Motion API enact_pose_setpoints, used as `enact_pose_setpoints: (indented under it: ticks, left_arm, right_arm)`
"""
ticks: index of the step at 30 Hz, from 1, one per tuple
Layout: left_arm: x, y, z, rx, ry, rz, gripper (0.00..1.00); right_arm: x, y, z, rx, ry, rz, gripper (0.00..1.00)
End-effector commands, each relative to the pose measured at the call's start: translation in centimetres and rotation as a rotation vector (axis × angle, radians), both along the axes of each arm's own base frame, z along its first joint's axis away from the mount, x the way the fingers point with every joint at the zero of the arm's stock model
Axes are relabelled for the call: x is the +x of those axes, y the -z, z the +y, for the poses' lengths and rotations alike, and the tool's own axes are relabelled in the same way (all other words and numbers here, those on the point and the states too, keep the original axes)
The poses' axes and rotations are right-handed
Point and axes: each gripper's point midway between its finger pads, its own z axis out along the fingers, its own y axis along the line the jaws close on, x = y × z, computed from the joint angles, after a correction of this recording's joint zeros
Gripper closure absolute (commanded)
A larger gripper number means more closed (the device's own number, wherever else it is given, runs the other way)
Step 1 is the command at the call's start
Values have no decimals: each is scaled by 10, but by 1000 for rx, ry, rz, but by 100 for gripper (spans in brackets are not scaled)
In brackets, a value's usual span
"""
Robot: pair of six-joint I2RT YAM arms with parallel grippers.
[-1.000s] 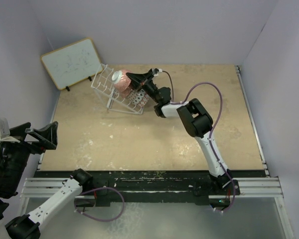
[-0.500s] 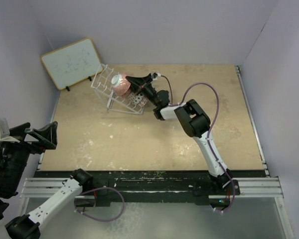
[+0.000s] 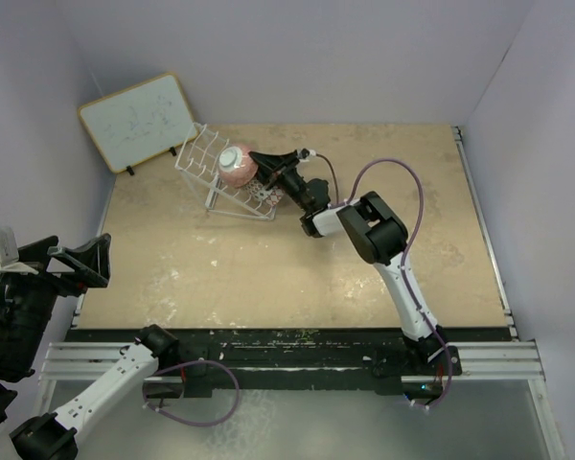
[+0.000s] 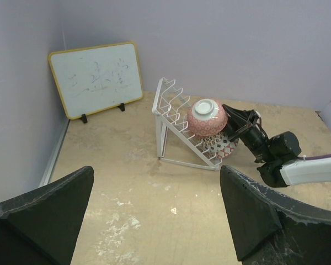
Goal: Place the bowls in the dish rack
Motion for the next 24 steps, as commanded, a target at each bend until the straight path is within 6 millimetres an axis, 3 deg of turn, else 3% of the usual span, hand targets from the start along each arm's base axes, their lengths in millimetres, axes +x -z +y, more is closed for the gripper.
enact_pose_setpoints:
  ticks: [1, 10, 24]
  left_arm:
    - [0, -9, 2, -4, -7, -23, 1]
    - [-3, -10, 4, -12, -5, -30, 1]
    - [-9, -11, 10, -15, -19, -36, 1]
  right_arm:
    - [-43, -114, -33, 186, 42, -292, 77]
    - [-34, -135, -29, 144, 95, -316, 81]
    - [-26, -132, -21, 203, 77, -292, 89]
